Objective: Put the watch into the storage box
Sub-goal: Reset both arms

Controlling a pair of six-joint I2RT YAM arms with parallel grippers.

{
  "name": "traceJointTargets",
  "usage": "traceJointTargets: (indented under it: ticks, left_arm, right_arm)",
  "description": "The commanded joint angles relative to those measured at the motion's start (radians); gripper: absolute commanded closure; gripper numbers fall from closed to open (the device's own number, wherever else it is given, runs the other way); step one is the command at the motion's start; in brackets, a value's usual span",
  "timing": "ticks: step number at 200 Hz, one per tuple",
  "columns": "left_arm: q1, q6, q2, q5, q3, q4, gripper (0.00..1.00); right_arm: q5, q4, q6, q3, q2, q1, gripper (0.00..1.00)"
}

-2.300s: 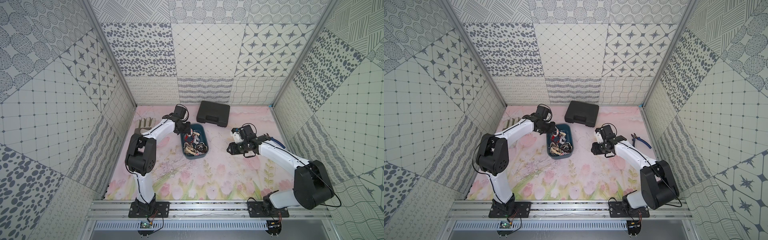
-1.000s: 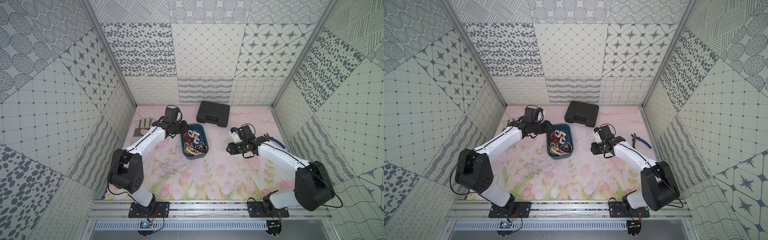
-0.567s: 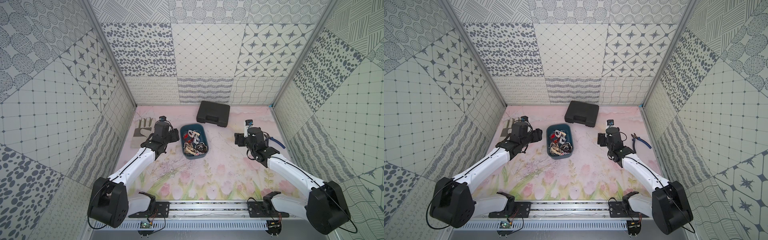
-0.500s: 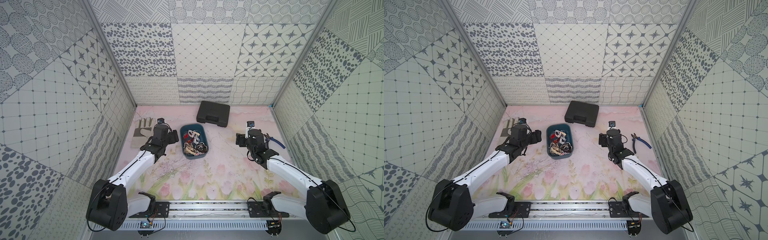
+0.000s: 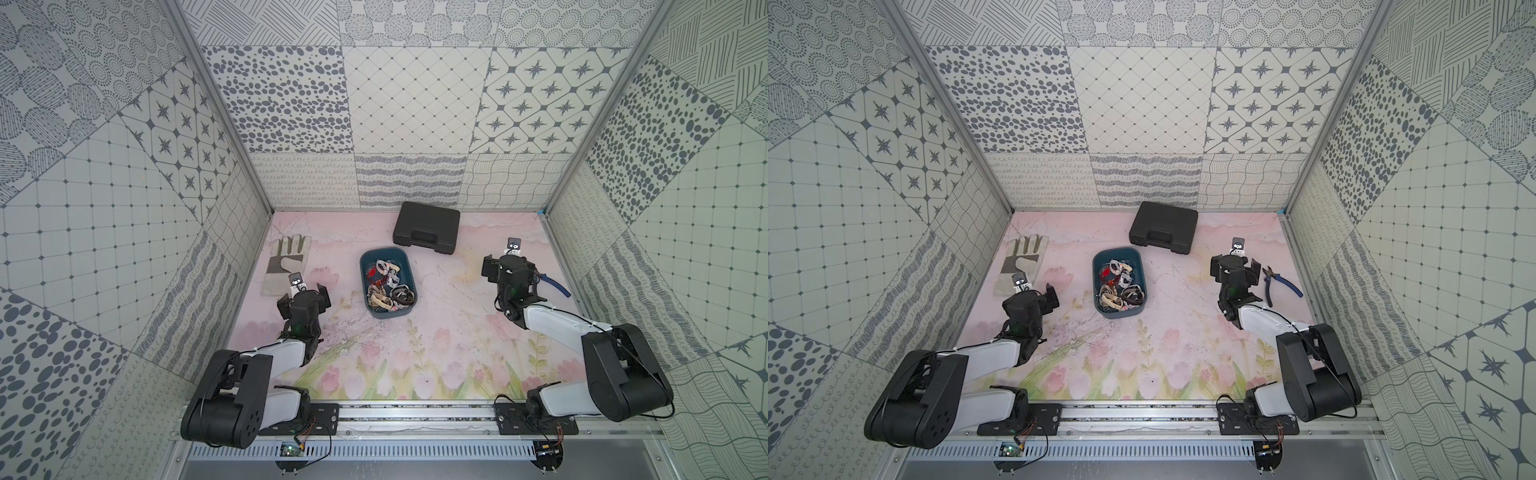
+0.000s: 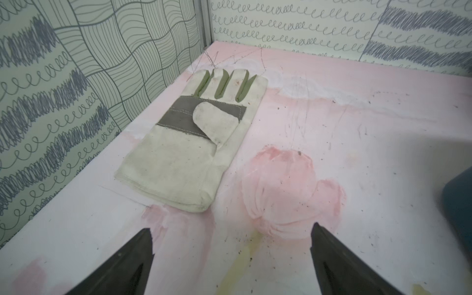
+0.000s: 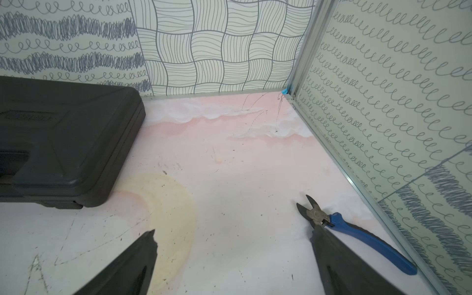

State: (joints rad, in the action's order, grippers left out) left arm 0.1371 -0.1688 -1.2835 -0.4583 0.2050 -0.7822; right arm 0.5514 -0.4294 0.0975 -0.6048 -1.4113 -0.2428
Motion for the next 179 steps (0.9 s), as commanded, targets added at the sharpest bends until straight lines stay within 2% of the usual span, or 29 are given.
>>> traceJointTargets:
  ticks: [1,25,33,41,48,56,62,73,81,86,94,103,121,132,144,156,169,179]
  left_arm:
    - [-0.013,0.054,-0.032,0.006,-0.037,-0.31,0.01]
    - [-0.014,0.102,-0.223,0.049,-0.026,-0.474,0.01]
    - [-0.016,0.145,-0.283,0.115,-0.013,-0.539,0.01]
    - [-0.016,0.153,-0.285,0.194,-0.003,-0.489,0.01]
    - [-0.017,0.139,-0.302,0.186,0.026,-0.432,0.01]
    - [-0.023,0.156,-0.339,0.172,0.055,-0.447,0.01]
    - [-0.024,0.157,-0.328,0.182,0.059,-0.427,0.01]
    - [-0.03,0.122,-0.288,0.199,0.071,-0.331,0.01]
    - [-0.032,0.136,-0.313,0.2,0.079,-0.356,0.01]
    - [-0.032,0.147,-0.325,0.196,0.088,-0.368,0.01]
    - [-0.039,0.121,-0.302,0.197,0.12,-0.271,0.01]
    - [-0.063,0.083,-0.289,0.219,0.159,-0.158,0.01]
    - [-0.085,0.071,-0.293,0.25,0.169,-0.146,0.01]
    - [-0.091,0.081,-0.301,0.249,0.171,-0.159,0.01]
    - [-0.091,0.072,-0.295,0.252,0.174,-0.14,0.01]
    - [-0.091,0.081,-0.301,0.251,0.171,-0.163,0.01]
    - [-0.091,0.075,-0.295,0.251,0.174,-0.143,0.01]
    - [-0.09,0.08,-0.3,0.25,0.171,-0.162,0.01]
  right_arm:
    - [-0.034,-0.145,-0.006,0.058,0.048,0.06,0.01]
    - [-0.142,-0.166,0.012,0.148,0.098,0.135,0.0]
    - [-0.181,-0.195,0.013,0.179,0.086,0.157,0.01]
    - [-0.206,-0.257,0.027,0.212,0.063,0.174,0.01]
    - [-0.227,-0.306,0.023,0.224,0.039,0.18,0.01]
    - [-0.244,-0.288,0.016,0.199,0.009,0.181,0.01]
    - [-0.242,-0.265,0.018,0.17,-0.03,0.181,0.01]
    - [-0.231,-0.334,0.001,0.148,-0.116,0.175,0.01]
    - [-0.242,-0.239,-0.013,0.121,-0.1,0.159,0.01]
    - [-0.247,-0.251,-0.013,0.127,-0.098,0.159,0.01]
    - [-0.247,-0.32,-0.013,0.151,-0.11,0.161,0.01]
    - [-0.259,-0.282,-0.01,0.141,-0.099,0.165,0.01]
    - [-0.333,-0.346,-0.019,0.182,-0.103,0.18,0.01]
    - [-0.299,-0.59,-0.025,0.249,-0.182,0.178,0.01]
    - [-0.311,-0.386,-0.006,0.207,-0.117,0.181,0.01]
    - [-0.296,-0.556,-0.019,0.242,-0.171,0.178,0.01]
    - [-0.307,-0.416,-0.014,0.214,-0.126,0.178,0.01]
    - [-0.302,-0.485,-0.019,0.229,-0.15,0.177,0.01]
